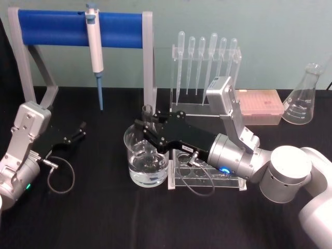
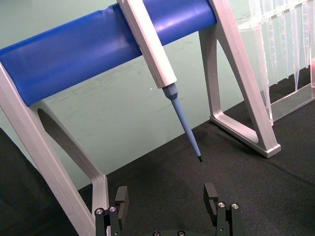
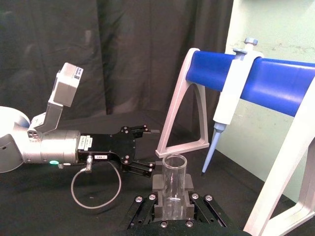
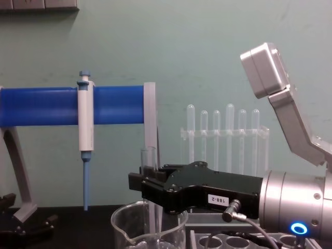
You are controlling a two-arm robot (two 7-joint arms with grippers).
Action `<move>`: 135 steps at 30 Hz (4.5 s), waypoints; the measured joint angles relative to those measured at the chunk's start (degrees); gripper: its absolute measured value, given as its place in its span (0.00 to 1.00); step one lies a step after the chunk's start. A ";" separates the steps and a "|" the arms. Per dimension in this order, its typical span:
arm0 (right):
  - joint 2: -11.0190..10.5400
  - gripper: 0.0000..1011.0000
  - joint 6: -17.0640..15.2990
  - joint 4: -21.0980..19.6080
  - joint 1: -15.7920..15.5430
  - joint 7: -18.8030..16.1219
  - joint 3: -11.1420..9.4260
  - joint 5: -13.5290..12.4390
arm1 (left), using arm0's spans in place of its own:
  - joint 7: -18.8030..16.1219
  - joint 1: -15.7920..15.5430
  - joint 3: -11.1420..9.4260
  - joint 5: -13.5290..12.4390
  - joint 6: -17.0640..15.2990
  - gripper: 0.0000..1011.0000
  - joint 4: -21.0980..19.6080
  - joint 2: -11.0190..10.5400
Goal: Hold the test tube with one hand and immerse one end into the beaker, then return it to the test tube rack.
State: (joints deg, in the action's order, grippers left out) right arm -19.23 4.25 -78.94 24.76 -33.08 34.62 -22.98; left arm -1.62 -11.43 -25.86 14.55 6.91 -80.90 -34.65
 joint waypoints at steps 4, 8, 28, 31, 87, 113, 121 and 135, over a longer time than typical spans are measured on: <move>0.00 0.22 0.00 0.00 0.00 0.00 0.00 0.00 | 0.00 0.00 0.00 0.00 0.00 0.99 0.00 0.00; 0.00 0.22 0.00 0.00 0.00 0.00 0.00 0.00 | 0.00 0.00 0.00 0.00 0.00 0.99 0.00 0.00; 0.00 0.22 0.00 0.00 0.00 0.00 0.00 0.00 | 0.00 0.00 0.00 0.00 0.00 0.99 0.00 0.00; 0.00 0.22 0.00 0.00 0.00 0.00 0.00 0.00 | 0.00 0.00 0.00 0.00 0.00 0.99 0.00 0.00; 0.00 0.22 0.00 0.00 0.00 0.00 0.00 0.00 | 0.00 0.00 0.00 0.00 0.00 0.99 0.00 0.00; 0.00 0.22 0.00 0.00 0.00 0.00 0.00 0.00 | 0.00 0.00 0.00 0.00 0.00 0.99 0.00 0.00; 0.00 0.22 0.00 0.00 0.00 0.00 0.00 0.00 | 0.00 0.00 0.00 0.00 0.00 0.99 0.00 0.00; 0.00 0.22 0.00 0.00 0.00 0.00 0.00 0.00 | 0.00 0.00 0.00 0.00 0.00 0.99 0.00 0.00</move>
State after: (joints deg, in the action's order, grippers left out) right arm -19.24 4.25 -78.94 24.76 -33.08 34.62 -22.98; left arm -1.62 -11.43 -25.86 14.55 6.91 -80.90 -34.65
